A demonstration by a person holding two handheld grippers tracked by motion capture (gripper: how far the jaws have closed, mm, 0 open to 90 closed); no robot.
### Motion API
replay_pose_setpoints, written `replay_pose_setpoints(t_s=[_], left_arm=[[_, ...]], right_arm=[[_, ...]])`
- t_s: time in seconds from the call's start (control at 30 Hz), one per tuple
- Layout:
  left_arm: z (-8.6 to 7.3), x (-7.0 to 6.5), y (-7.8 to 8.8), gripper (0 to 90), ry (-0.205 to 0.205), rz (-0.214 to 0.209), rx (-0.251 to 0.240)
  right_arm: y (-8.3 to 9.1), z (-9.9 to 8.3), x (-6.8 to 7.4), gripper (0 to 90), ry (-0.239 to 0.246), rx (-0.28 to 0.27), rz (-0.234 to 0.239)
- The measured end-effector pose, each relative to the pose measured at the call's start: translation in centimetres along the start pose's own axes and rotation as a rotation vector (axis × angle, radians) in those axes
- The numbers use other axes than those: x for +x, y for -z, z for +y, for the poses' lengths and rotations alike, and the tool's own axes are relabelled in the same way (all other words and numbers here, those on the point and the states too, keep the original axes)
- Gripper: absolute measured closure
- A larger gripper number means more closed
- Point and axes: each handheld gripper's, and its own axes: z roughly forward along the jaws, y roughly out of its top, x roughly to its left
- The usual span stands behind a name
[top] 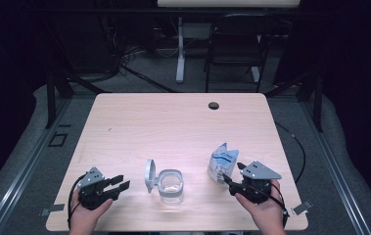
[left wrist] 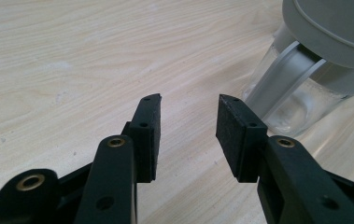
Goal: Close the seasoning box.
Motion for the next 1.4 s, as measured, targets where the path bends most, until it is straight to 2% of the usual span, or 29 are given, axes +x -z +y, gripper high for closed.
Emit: replay_pose_setpoints(t_s=[0.53, 0.77, 1.0, 1.3, 1.4], left_arm=[[0.0, 0.3, 0.2, 60.6, 0.007, 0.004, 0.001], [0.0, 0.4, 0.2, 60.6, 0.012, 0.008, -0.003], [-0.1, 0.5, 0.2, 60.5, 0.015, 0.01, -0.008], [-0.1, 0.7, 0.2, 60.5, 0.021, 0.016, -0.007], [-0.1, 0.8, 0.3, 60.5, 0.017, 0.017, 0.008]], right_arm=[[-2.1, 0.0, 0.0, 37.8, 0.016, 0.016, -0.002], [-2.8, -0.1, -0.1, 37.1, 0.012, 0.005, -0.002], [-3.5, -0.6, -0.3, 37.0, 0.005, 0.013, 0.0], [-4.2, -1.5, -0.4, 37.4, 0.0, -0.004, 0.011], [-4.2, -1.6, -0.4, 37.2, -0.001, -0.006, 0.014]])
